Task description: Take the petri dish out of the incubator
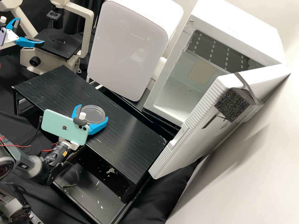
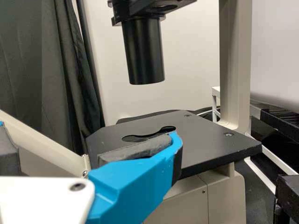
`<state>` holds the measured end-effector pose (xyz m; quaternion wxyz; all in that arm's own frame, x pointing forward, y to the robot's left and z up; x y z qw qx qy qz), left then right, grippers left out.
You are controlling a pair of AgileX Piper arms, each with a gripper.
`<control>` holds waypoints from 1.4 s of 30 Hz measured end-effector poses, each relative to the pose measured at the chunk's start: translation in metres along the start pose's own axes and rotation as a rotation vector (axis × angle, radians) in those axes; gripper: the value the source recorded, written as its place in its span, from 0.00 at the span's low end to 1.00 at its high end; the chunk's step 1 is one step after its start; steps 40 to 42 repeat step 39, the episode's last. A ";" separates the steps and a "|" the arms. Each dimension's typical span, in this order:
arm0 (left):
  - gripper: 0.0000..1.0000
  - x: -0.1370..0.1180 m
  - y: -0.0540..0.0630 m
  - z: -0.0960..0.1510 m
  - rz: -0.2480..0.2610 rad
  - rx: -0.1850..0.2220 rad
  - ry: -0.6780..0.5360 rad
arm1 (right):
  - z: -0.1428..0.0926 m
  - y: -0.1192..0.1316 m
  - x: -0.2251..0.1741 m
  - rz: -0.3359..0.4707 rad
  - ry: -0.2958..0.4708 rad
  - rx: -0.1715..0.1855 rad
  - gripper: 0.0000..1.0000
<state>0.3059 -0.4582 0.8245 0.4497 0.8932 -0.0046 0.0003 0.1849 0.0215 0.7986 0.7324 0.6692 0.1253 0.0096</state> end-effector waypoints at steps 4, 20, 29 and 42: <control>1.00 0.000 0.000 0.000 0.000 0.000 0.000 | 0.000 0.000 0.000 0.000 0.000 0.000 1.00; 1.00 0.000 0.000 0.000 0.000 0.000 0.000 | 0.000 0.016 -0.008 0.092 -0.009 0.002 1.00; 1.00 0.000 0.000 0.000 0.000 0.000 0.000 | -0.030 0.036 -0.036 0.242 0.137 -0.004 1.00; 1.00 0.000 0.000 0.000 0.000 0.000 0.000 | -0.036 0.043 -0.038 0.376 0.145 0.030 1.00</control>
